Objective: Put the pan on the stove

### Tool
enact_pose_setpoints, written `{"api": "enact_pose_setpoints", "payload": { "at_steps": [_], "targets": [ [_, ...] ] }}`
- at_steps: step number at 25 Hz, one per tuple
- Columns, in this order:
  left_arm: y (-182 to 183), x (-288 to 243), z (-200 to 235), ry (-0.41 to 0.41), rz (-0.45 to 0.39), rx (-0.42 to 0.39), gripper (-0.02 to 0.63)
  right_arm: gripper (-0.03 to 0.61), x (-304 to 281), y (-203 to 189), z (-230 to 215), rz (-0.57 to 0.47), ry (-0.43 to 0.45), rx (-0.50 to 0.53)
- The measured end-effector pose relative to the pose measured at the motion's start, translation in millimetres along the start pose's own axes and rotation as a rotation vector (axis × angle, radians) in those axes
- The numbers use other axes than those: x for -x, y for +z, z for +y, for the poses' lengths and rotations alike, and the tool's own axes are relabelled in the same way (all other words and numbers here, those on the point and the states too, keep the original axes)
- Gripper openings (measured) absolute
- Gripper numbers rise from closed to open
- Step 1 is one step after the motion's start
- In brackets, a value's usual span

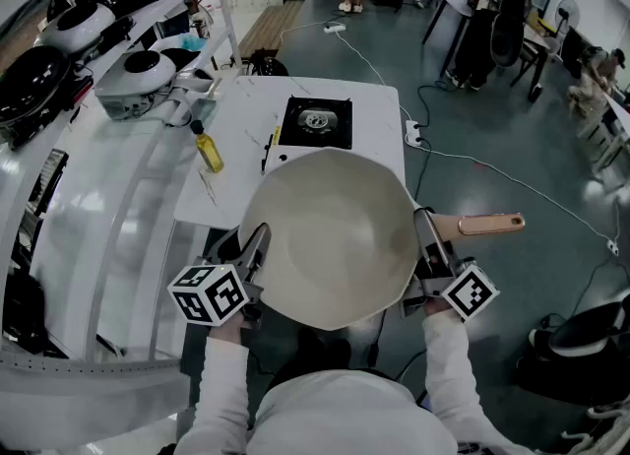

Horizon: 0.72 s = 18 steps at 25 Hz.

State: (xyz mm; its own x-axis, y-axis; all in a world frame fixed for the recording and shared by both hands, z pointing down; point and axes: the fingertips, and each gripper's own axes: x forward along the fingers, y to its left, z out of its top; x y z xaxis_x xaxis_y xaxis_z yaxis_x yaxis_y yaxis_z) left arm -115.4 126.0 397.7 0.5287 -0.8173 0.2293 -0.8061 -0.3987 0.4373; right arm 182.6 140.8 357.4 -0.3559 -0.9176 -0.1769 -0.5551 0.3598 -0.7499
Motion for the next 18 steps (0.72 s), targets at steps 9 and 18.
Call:
{"api": "enact_pose_setpoints", "payload": {
  "at_steps": [9, 18],
  "targets": [
    [-3, -2, -12, -0.005, -0.015, 0.014, 0.140, 0.225, 6, 8, -3, -0.004, 0.012, 0.001],
    [-1, -3, -16, 0.014, -0.035, 0.003, 0.140, 0.225, 2, 10, -10, 0.009, 0.032, -0.006]
  ]
}}
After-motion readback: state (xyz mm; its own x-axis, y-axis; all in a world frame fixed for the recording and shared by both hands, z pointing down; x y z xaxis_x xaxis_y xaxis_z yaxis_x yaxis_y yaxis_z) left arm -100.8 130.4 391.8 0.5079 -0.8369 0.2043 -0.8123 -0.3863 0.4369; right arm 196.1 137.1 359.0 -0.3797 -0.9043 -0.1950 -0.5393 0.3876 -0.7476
